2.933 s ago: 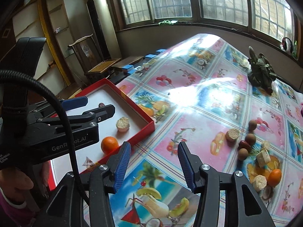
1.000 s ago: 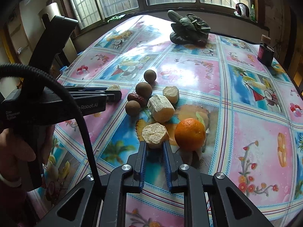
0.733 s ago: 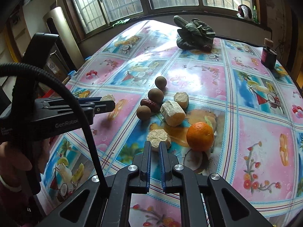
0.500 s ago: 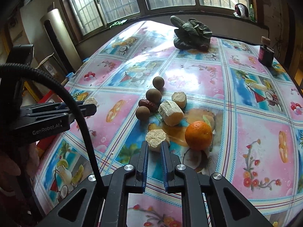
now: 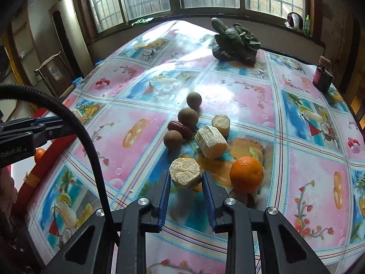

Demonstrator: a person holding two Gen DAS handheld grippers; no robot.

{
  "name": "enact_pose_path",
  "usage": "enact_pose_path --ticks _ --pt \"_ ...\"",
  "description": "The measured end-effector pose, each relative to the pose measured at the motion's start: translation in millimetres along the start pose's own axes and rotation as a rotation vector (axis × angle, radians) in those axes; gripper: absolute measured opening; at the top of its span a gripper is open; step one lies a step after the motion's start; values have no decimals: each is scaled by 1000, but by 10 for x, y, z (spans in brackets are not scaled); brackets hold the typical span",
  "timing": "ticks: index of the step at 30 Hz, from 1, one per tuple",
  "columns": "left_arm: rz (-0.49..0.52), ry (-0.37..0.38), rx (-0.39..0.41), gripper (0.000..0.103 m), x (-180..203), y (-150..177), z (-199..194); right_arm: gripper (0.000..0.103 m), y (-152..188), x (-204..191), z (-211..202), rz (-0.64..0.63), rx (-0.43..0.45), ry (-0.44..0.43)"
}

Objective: Organize fruits
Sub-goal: 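Place the bread slice in the tray with the left tool while the right tool places the bread chunk there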

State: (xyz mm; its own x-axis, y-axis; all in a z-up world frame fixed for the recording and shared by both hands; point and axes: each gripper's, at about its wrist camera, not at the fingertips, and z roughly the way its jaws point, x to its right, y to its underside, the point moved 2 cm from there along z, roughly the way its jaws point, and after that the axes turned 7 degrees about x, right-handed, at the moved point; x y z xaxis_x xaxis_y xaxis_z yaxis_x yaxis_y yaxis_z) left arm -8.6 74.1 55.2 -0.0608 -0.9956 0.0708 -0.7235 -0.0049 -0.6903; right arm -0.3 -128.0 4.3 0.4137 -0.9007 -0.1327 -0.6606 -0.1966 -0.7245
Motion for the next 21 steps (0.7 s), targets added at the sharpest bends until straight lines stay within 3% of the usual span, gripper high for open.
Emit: enact_pose_path --ticks 9,21 --pt "-76 -119 38 27 -785 109 -489 27 -238 -662 -236 -33 73 -174" --pt "-208 -257 24 27 -1728 560 -826 27 -388 -1840 -41 -181 40 -369"
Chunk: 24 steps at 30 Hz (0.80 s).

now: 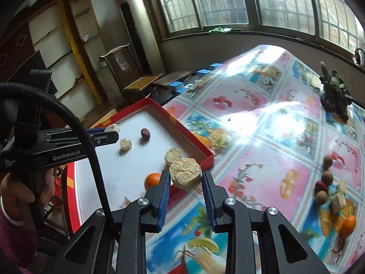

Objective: Organize fruits
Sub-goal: 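Place the bread slice in the tray with the left tool while the right tool places the bread chunk there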

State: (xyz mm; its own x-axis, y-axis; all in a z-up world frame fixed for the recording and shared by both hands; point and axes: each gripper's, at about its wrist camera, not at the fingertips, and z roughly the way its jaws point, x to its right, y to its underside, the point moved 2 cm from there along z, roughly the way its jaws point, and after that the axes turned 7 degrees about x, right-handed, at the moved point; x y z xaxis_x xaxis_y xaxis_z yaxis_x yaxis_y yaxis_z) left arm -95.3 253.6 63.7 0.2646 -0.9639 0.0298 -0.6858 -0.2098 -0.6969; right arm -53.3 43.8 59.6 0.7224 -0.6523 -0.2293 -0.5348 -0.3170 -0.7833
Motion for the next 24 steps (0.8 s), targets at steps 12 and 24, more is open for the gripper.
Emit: enact_pose_path --ticks 12,24 --pt "-41 -57 -17 27 -354 173 131 27 -78 -464 569 -51 -76 -61" --pt "-46 -91 -53 27 -398 249 326 27 -48 -656 1034 -108 -161 -78"
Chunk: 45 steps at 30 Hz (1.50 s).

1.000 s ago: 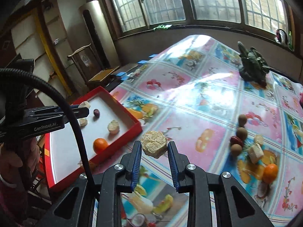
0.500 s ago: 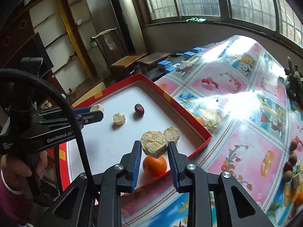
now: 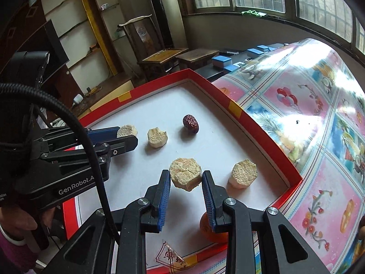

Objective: Organize fruits
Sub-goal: 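Place the bread slice in the tray with the left tool while the right tool places the bread chunk there, then move both open tools back over the remaining fruit pile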

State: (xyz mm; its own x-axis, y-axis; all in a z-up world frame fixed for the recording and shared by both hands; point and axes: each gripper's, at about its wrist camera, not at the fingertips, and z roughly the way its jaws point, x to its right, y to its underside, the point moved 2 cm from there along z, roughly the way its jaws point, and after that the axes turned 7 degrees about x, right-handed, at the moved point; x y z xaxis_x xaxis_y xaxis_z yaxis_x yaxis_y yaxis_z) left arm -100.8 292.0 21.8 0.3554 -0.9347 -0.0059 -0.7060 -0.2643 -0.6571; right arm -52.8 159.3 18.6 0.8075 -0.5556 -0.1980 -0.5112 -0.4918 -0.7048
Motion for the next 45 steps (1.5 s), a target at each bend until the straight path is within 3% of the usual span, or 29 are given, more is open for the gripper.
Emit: enact_pose_path --ticks 5,6,7,9,17,23,35,45 --pt "-39 -18 -19 29 -61 29 68 27 22 -46 126 -29 -8 11" --pt "-48 -14 -21 37 -72 32 73 27 23 -46 131 -28 -8 8" --pt "-55 -12 -19 52 -84 36 69 27 20 -44 133 -27 -7 2" --pt "-65 -18 3 66 -98 25 29 32 28 -34 118 -21 0 1" --pt "-59 -43 45 66 -28 -49 -113 32 34 5 -161 20 59 -16" --pt "-42 -9 78 66 238 -141 -250 37 81 155 -544 61 122 -4" --pt "70 109 99 66 1212 -261 -354 40 366 736 -1238 161 196 109" --pt "187 172 89 66 2068 -228 -267 43 818 1353 -1745 271 217 240"
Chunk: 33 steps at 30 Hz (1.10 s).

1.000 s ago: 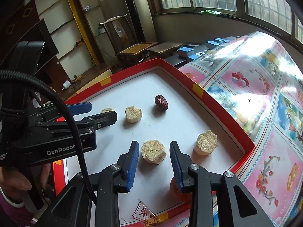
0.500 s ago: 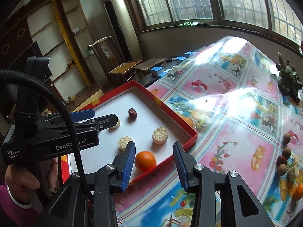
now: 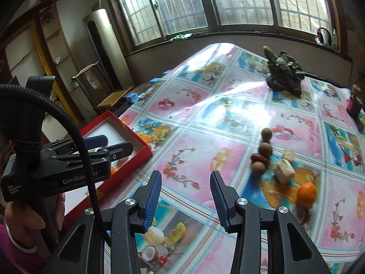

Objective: Organize fruits
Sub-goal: 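Move both open tools back over the remaining fruit pile, then grasp a kiwi with the left tool while the right tool grasps an orange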

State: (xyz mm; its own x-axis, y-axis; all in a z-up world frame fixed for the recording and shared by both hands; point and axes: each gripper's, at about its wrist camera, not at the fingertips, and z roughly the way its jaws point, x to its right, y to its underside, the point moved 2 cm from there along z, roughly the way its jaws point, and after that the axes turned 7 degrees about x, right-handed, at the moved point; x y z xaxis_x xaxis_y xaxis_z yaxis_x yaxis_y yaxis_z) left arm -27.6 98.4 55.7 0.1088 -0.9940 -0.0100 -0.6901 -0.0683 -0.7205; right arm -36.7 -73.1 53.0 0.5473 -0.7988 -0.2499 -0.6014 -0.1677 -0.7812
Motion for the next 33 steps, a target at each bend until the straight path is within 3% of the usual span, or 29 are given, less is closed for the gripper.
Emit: enact_pose_path --ticks 13,29,31,33 --pt "80 151 -74 66 745 5 343 45 231 922 -342 136 0 184" --pt "134 226 -115 66 1179 -78 640 45 226 1327 54 144 -65 286" --pt "143 238 -117 66 1237 -91 683 35 270 1372 126 147 -101 309" --pt "152 238 -119 66 1289 -94 726 32 284 1385 96 142 -87 326"
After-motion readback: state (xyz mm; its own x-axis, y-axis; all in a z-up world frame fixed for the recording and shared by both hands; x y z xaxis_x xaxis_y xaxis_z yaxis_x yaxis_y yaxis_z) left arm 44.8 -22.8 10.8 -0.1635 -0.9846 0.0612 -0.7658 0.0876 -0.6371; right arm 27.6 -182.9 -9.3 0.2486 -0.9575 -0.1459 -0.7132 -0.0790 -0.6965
